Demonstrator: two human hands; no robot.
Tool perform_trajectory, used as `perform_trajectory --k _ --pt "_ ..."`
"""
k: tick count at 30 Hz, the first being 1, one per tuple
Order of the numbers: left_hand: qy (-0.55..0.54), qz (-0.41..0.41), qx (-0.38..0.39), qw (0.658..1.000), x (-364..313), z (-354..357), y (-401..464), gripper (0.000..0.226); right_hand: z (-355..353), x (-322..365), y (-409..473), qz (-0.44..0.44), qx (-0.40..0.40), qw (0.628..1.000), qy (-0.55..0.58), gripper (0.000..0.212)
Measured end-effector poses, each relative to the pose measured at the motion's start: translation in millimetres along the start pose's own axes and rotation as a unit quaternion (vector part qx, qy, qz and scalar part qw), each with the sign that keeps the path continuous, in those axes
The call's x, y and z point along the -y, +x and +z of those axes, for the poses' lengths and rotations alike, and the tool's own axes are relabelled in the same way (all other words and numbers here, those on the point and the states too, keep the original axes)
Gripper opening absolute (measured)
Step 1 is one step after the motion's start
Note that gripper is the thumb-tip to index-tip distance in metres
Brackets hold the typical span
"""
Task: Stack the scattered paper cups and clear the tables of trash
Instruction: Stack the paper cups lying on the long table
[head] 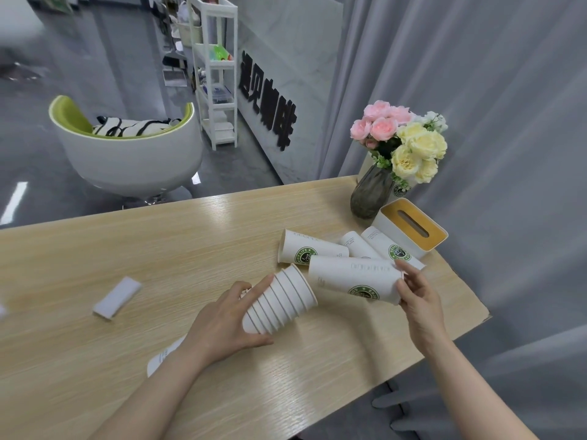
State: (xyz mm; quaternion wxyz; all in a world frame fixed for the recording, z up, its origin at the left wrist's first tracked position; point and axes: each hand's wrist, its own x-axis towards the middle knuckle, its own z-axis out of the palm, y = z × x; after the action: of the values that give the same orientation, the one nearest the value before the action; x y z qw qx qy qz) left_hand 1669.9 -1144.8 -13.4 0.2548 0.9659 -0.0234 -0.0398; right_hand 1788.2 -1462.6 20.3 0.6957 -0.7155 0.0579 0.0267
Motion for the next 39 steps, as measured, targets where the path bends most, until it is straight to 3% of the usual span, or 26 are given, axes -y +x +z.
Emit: perform_trajectory --k 19,39 --pt "-0.008 -0.079 -0.050 0.996 15.5 -12.1 -28.8 0.114 73.4 28.7 29.2 -0.048 0.197 0.979 -0.009 0.031" --pt "-0.028 -0.161 -0.094 0.982 21.8 -9.5 -52.9 0.111 181.2 4.5 -17.4 -0.007 0.456 0.888 -0.063 0.037"
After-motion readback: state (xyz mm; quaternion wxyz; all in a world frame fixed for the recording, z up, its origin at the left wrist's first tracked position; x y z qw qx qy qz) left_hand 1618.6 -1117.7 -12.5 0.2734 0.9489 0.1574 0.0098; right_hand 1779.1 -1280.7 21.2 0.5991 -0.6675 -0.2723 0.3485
